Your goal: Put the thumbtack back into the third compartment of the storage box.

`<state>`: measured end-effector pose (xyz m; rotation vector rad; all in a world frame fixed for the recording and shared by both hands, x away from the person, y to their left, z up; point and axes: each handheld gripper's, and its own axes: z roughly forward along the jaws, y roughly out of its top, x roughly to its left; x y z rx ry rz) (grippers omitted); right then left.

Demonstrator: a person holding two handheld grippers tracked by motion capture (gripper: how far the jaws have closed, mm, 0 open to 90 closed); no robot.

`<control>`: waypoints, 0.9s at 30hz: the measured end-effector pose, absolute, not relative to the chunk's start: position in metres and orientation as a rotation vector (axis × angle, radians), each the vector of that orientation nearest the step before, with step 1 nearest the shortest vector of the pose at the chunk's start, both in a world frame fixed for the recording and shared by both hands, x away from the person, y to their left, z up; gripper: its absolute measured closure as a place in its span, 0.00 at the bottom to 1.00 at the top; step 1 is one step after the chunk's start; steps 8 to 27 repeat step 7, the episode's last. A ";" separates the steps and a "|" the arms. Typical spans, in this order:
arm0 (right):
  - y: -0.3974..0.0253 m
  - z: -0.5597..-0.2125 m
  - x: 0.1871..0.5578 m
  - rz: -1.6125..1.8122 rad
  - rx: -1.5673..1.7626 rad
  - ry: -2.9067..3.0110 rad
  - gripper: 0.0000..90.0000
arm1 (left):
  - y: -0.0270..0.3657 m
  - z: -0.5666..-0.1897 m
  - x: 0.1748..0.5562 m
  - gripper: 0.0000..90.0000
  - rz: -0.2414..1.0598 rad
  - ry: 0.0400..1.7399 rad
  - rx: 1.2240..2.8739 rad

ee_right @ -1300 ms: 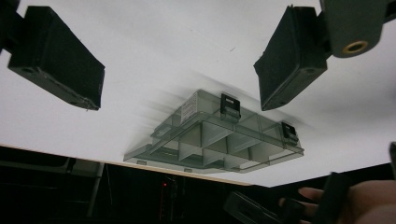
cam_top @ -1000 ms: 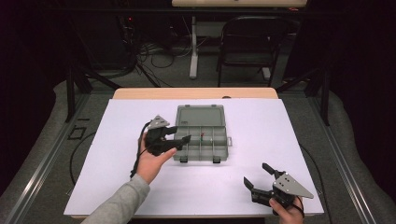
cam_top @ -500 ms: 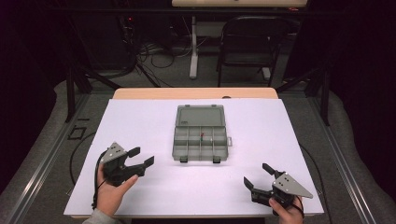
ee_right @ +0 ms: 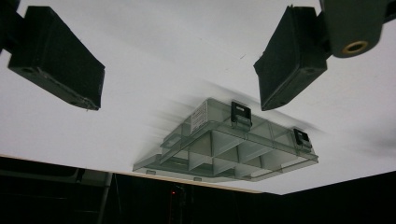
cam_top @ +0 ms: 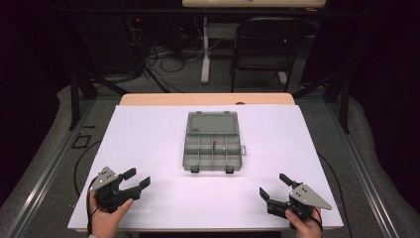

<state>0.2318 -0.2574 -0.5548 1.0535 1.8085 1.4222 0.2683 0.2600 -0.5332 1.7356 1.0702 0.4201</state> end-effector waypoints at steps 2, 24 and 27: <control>-0.258 -0.555 0.232 1.426 1.056 1.807 0.16 | 0.262 -0.536 0.271 0.34 0.412 1.088 1.743; -0.259 -0.554 0.231 1.417 1.050 1.810 0.16 | 0.268 -0.540 0.279 0.34 0.422 1.138 1.747; -0.259 -0.554 0.231 1.417 1.050 1.810 0.16 | 0.268 -0.540 0.279 0.34 0.422 1.138 1.747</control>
